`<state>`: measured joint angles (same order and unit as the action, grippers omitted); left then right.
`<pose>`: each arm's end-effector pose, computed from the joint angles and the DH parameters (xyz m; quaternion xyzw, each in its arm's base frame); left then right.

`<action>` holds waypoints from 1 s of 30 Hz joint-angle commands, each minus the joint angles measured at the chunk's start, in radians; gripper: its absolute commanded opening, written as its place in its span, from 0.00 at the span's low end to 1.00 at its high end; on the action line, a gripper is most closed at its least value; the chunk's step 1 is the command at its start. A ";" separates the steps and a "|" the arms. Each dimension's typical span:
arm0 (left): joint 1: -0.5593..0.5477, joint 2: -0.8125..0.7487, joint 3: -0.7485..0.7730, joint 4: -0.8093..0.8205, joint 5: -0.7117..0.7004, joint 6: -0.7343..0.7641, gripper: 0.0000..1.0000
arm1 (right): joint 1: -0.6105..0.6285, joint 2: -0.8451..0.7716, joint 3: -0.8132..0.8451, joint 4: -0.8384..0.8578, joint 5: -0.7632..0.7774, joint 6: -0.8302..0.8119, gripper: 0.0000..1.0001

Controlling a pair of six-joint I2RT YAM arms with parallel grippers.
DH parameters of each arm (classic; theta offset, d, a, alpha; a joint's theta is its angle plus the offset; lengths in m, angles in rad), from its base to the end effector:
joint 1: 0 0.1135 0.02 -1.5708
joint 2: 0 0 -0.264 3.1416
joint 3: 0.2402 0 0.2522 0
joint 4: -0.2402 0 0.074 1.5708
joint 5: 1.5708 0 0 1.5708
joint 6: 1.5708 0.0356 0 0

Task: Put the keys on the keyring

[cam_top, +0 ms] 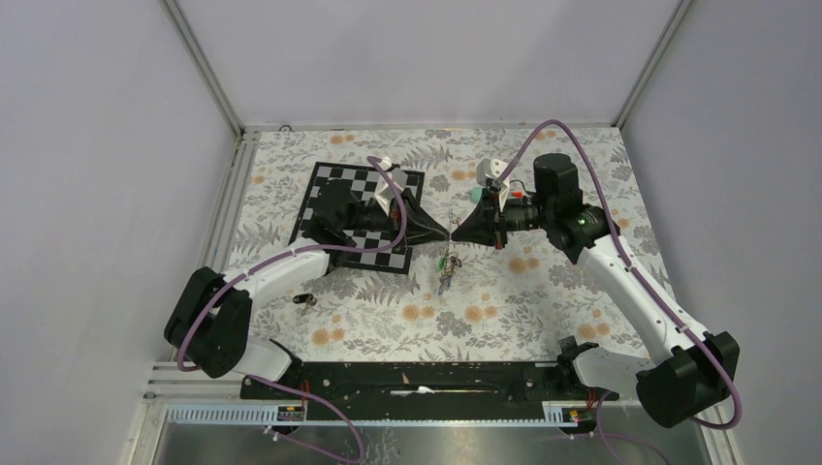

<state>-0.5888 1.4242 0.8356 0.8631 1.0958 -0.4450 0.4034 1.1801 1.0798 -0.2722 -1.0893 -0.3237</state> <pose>0.2364 -0.1959 0.3130 0.4512 0.4842 -0.6097 0.4362 0.2207 0.1285 0.3598 -0.5243 0.5563 0.4467 0.4649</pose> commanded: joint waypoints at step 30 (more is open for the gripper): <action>-0.051 0.028 0.379 -1.039 0.081 0.945 0.22 | 0.005 -0.005 -0.026 -0.014 0.017 -0.047 0.00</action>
<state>-0.6342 1.4487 1.1652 -0.1719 1.1656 0.4656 0.4049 1.1805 1.0492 -0.3210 -1.0569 -0.3702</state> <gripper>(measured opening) 0.202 0.017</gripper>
